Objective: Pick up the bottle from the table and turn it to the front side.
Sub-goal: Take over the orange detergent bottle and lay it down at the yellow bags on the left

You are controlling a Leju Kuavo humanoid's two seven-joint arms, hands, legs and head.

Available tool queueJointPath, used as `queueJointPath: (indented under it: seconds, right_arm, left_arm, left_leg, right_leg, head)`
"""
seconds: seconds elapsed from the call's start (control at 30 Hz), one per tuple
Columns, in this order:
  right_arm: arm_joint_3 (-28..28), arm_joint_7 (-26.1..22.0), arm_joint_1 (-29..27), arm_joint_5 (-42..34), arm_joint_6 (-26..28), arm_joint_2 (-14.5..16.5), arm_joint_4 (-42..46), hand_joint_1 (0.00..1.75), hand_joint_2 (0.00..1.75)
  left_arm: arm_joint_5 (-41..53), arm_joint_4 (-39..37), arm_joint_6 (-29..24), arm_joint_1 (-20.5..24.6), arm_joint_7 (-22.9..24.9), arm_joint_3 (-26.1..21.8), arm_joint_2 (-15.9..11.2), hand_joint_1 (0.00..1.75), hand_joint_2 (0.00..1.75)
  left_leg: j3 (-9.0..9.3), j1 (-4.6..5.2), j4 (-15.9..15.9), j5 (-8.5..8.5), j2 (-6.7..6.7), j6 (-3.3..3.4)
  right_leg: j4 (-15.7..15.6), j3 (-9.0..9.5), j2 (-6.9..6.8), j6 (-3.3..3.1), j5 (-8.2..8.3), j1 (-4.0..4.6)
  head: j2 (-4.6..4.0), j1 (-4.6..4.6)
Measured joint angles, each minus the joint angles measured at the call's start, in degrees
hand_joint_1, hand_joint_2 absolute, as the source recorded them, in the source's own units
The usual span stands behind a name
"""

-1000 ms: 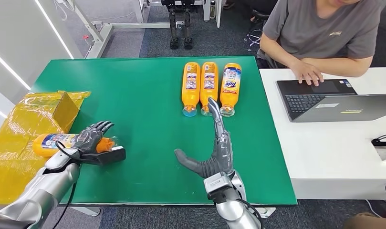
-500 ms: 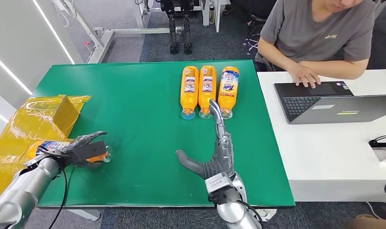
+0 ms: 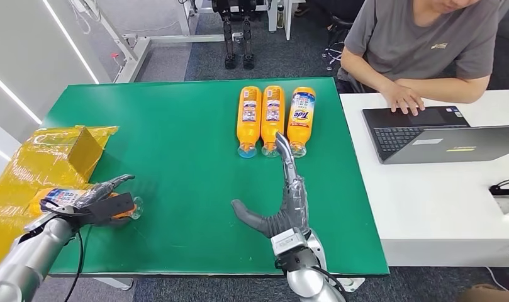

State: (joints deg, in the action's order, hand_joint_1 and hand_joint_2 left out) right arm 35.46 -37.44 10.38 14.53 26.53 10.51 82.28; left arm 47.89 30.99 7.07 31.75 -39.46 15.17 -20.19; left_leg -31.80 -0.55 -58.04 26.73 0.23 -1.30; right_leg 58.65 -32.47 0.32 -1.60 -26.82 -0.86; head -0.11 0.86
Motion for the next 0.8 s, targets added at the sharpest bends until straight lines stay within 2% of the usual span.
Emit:
queueJointPath:
  seconds: [0.23, 0.53, 0.8]
  right_arm:
    - [-0.5, 0.3, -0.8, 0.4, 0.0, 0.0, 0.7, 0.00, 1.75]
    - [-1.2, -0.5, -2.3, 0.4, 0.1, 0.0, 1.0, 0.00, 1.75]
    - [-2.1, -1.1, -3.4, 0.4, 0.2, 0.0, 1.2, 0.00, 1.75]
  left_arm:
    - [-1.1, 4.2, -2.2, -1.6, -0.2, -0.2, 0.5, 0.00, 1.75]
    - [1.7, 4.8, -12.5, -1.8, 1.1, -0.2, 2.5, 0.00, 1.75]
    - [2.7, 4.7, -15.8, -1.8, 1.1, -0.6, 3.5, 0.00, 1.75]
  left_leg:
    - [-0.20, 0.00, 0.0, -0.03, -0.10, -0.02]
    - [-0.66, -0.02, -0.2, -0.05, -0.11, 0.02]
    - [-0.63, -0.04, -0.2, -0.06, -0.12, 0.02]
  right_leg:
    - [0.0, -0.13, -0.09, 0.02, 0.01, 0.00]
    - [-0.1, -0.55, -0.07, 0.07, 0.07, 0.00]
    - [-0.1, -0.91, -0.05, 0.09, 0.10, 0.01]
  head:
    - [0.00, -0.01]
    - [0.00, -0.03]
    - [0.00, -0.01]
